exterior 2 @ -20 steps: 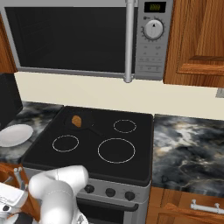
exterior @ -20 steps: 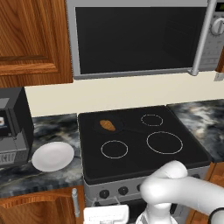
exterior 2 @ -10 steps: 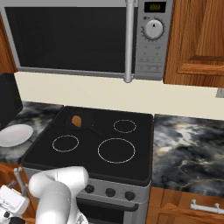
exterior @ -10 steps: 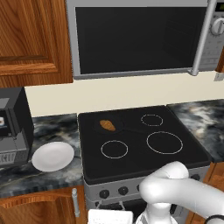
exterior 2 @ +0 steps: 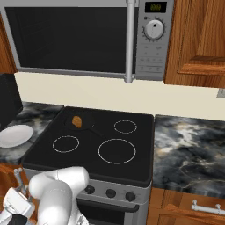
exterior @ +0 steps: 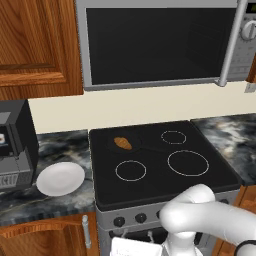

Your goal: Pick the croissant and place it on the pan. Then turn on the stove to warm the croissant.

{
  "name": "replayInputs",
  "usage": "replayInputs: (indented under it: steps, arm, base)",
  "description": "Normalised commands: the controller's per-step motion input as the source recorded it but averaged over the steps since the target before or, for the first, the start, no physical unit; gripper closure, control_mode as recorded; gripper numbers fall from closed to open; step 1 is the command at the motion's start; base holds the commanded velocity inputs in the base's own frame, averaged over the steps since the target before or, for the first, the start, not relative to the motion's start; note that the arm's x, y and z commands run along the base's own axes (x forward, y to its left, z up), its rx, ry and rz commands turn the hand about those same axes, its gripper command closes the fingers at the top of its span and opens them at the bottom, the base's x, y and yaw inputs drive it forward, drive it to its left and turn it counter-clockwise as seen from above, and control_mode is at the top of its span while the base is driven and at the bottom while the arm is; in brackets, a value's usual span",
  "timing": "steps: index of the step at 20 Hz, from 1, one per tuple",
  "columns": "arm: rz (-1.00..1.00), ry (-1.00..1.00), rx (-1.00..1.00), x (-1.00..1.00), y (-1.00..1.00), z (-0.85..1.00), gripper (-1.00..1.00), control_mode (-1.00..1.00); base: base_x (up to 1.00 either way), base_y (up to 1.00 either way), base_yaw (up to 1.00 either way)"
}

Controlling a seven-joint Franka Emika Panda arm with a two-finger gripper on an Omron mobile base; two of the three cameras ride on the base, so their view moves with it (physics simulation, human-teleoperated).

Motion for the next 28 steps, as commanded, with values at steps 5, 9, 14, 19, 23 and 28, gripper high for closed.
replayInputs:
  steps: [5,9,14,19,23,28]
  arm:
    - [0.01,0.02,0.09,0.24,-0.23,0.0,-1.0,-1.0]
    - [0.0,0.04,0.08,0.15,-0.27,0.0,-1.0,-1.0]
    - [0.0,0.04,0.07,0.04,-0.34,0.0,-1.0,-1.0]
    - [0.0,0.05,0.07,0.04,-0.35,0.0,-1.0,-1.0]
    - [0.01,0.07,0.06,0.14,-0.22,-0.03,-1.0,-1.0]
    - [0.03,0.13,0.04,0.15,-0.11,-0.14,-1.0,-1.0]
  base:
    - [0.0,0.0,0.0]
    - [0.0,0.0,0.0]
    - [0.0,0.0,0.0]
    - [0.0,0.0,0.0]
    - [0.0,0.0,0.0]
    - [0.0,0.0,0.0]
